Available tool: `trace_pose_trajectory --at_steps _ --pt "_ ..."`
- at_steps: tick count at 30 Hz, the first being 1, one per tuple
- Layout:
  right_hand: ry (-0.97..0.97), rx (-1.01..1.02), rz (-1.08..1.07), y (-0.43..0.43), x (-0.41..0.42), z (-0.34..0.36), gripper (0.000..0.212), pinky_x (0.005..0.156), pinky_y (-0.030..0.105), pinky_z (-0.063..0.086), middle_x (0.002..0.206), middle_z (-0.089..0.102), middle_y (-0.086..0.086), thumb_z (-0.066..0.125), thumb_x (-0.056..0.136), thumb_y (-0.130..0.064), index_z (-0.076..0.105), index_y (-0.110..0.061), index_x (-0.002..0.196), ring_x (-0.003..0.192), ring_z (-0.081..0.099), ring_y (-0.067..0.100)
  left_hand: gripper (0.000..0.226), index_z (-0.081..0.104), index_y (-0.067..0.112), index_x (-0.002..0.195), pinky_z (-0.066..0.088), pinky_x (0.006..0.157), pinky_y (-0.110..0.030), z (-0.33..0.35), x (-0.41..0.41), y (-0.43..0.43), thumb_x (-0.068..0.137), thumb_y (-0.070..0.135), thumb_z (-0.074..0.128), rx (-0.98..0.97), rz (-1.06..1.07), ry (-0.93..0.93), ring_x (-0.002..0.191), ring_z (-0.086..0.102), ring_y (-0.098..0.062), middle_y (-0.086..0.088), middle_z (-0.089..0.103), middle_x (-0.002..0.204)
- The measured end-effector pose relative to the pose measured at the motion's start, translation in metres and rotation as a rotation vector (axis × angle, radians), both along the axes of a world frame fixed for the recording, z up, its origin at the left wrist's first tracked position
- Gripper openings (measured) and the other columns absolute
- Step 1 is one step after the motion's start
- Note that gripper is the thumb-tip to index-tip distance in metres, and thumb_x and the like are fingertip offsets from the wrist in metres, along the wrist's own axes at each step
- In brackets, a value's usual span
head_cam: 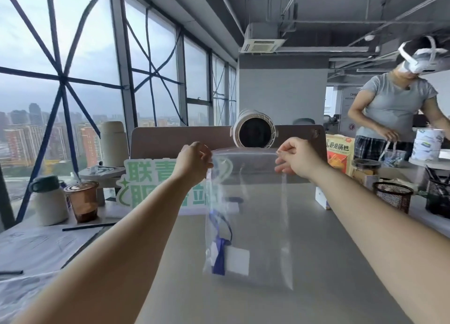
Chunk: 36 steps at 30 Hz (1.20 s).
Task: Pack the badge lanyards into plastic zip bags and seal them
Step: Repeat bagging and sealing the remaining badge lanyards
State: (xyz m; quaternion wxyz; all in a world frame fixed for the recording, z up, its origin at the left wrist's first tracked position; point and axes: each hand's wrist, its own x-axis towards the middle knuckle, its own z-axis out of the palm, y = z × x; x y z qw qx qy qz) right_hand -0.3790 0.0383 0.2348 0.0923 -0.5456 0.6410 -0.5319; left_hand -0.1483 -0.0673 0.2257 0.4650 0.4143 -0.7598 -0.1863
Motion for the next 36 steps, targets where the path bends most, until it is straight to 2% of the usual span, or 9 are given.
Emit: trace_pose_trajectory --at_steps 3,6,11,15,23,26,28,31,36 --pt "0.043 -0.092 -0.022 -0.010 -0.004 0.004 0.019 0.077 0.044 0.055 0.088 0.068 0.014 0.053 0.094 -0.013 0.051 -0.021 0.077 0.080 0.068 0.027 0.011 0.060 0.014 0.093 0.054 0.071 -0.034 0.009 -0.007 -0.006 0.093 0.012 0.049 -0.079 0.036 0.005 0.088 0.066 -0.024 -0.006 0.069 0.096" --pt "0.100 -0.107 -0.015 -0.008 -0.009 0.006 0.019 0.084 0.049 0.053 0.089 0.070 0.008 0.055 0.092 -0.019 0.051 -0.027 0.075 0.089 0.068 0.024 0.012 0.062 0.012 0.099 0.041 0.055 -0.021 0.015 -0.003 -0.001 0.093 0.017 0.053 -0.144 0.043 0.006 0.080 0.061 -0.016 -0.001 0.065 0.098" --pt "0.198 0.019 -0.036 0.034 -0.003 -0.050 0.018 0.070 0.035 0.047 0.084 0.069 0.012 0.064 0.087 -0.019 0.057 -0.026 0.072 0.077 0.061 0.028 0.012 0.067 0.012 0.095 0.046 0.072 -0.026 -0.048 0.022 0.032 0.091 0.017 0.057 -0.162 -0.021 -0.116 0.085 0.064 -0.021 -0.005 0.070 0.097" --pt "0.202 0.247 0.002 0.079 0.013 -0.143 0.012 0.077 0.032 0.047 0.082 0.068 -0.001 0.066 0.084 -0.017 0.062 -0.023 0.074 0.085 0.063 0.021 0.009 0.069 0.024 0.086 0.043 0.067 -0.022 -0.157 0.047 0.075 0.088 0.019 0.062 -0.050 -0.112 -0.275 0.081 0.066 -0.016 0.006 0.072 0.088" --pt "0.319 0.488 -0.017 0.115 0.029 -0.204 0.024 0.068 0.024 0.043 0.072 0.059 -0.011 0.065 0.079 -0.045 0.058 -0.026 0.065 0.069 0.054 0.005 0.019 0.066 0.045 0.079 0.043 0.087 -0.024 -0.211 0.070 0.111 0.074 0.058 0.053 0.058 -0.098 -0.506 0.101 0.053 -0.004 0.023 0.067 0.095" --pt "0.488 0.362 -0.100 0.103 0.033 -0.188 0.024 0.086 0.026 0.041 0.102 0.064 -0.013 0.051 0.089 -0.048 0.064 -0.030 0.096 0.104 0.054 0.012 0.020 0.069 0.035 0.093 0.041 0.089 -0.026 -0.191 0.054 0.102 0.087 0.048 0.054 -0.084 -0.064 -0.483 0.109 0.053 -0.011 0.020 0.065 0.109" --pt "0.600 0.401 -0.065 0.091 0.036 -0.184 0.048 0.111 0.029 0.024 0.147 0.038 -0.011 0.037 0.096 -0.049 0.042 -0.027 0.138 0.139 0.027 0.016 0.036 0.053 0.037 0.127 0.032 0.106 -0.030 -0.184 0.039 0.097 0.094 0.047 0.043 -0.136 -0.112 -0.552 0.133 0.038 -0.015 0.015 0.045 0.142" --pt "0.687 0.787 0.096 0.079 0.044 -0.205 0.068 0.118 0.037 -0.005 0.158 -0.011 -0.012 0.018 0.095 -0.059 -0.005 -0.027 0.150 0.145 -0.014 0.014 0.058 0.005 0.031 0.150 -0.003 0.118 -0.040 -0.201 0.026 0.097 0.099 0.050 0.021 0.030 -0.236 -0.962 0.146 -0.007 -0.014 0.010 -0.005 0.158" --pt "0.708 0.824 0.027 0.063 0.034 -0.202 0.072 0.117 0.042 -0.010 0.157 -0.014 -0.012 0.014 0.092 -0.065 -0.006 -0.027 0.150 0.145 -0.015 0.012 0.060 0.000 0.036 0.149 -0.012 0.117 -0.042 -0.201 0.024 0.086 0.096 0.057 0.014 -0.010 -0.254 -1.033 0.144 -0.016 -0.013 0.013 -0.012 0.156"
